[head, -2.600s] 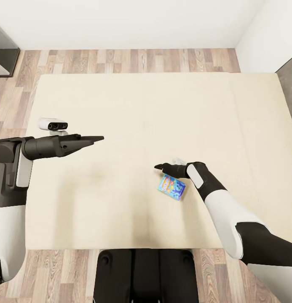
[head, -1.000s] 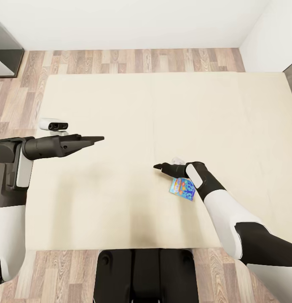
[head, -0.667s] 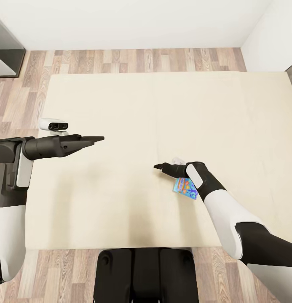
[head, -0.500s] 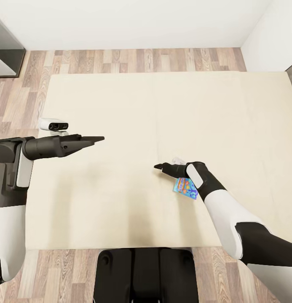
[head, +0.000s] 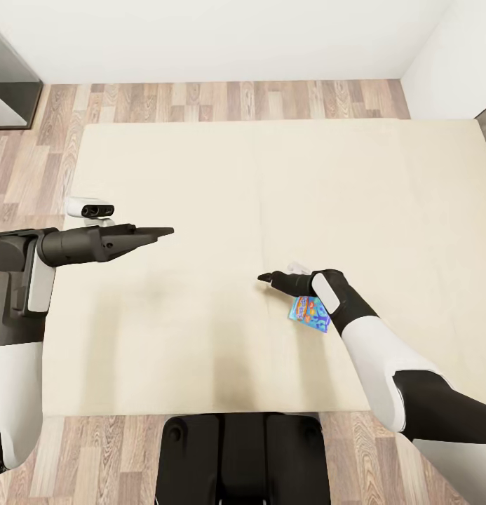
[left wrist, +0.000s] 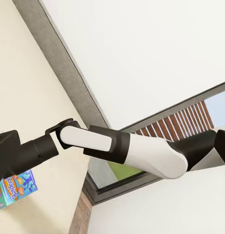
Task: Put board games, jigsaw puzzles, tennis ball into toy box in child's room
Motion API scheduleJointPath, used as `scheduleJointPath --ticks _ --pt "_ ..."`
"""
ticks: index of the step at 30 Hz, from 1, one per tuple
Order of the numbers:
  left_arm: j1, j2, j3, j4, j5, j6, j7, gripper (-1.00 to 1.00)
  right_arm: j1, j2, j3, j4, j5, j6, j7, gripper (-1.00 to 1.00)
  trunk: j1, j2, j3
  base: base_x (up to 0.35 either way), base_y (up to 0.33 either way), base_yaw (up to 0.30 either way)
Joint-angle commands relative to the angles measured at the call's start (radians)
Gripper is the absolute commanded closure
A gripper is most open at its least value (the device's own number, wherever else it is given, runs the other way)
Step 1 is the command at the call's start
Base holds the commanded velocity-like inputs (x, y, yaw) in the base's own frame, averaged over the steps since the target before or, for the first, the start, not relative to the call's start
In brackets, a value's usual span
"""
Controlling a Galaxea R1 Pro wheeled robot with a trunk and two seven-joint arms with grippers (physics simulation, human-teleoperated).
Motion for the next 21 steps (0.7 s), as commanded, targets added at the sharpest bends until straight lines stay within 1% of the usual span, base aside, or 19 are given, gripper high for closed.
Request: scheduleJointPath --ticks 1,17,21 --pt "0.000 0.000 0.000 0.000 0.000 0.011 -0.003 -1.00 0.000 0.000 -0.002 -0.001 0.001 0.005 0.002 -1.00 0.001 -0.002 -0.001 0.000 0.000 0.000" --pt "0.000 0.002 0.000 0.000 0.001 0.011 -0.003 -1.00 -0.002 -0.004 -0.001 -0.006 0.001 0.006 0.004 -1.00 0.001 -0.002 -0.001 0.000 0.000 0.000" --pt "0.000 0.002 0.002 0.000 0.000 0.011 -0.003 -1.00 -0.006 -0.007 -0.001 -0.033 0.001 0.032 0.005 -1.00 0.001 -0.002 -0.001 0.000 0.000 0.000"
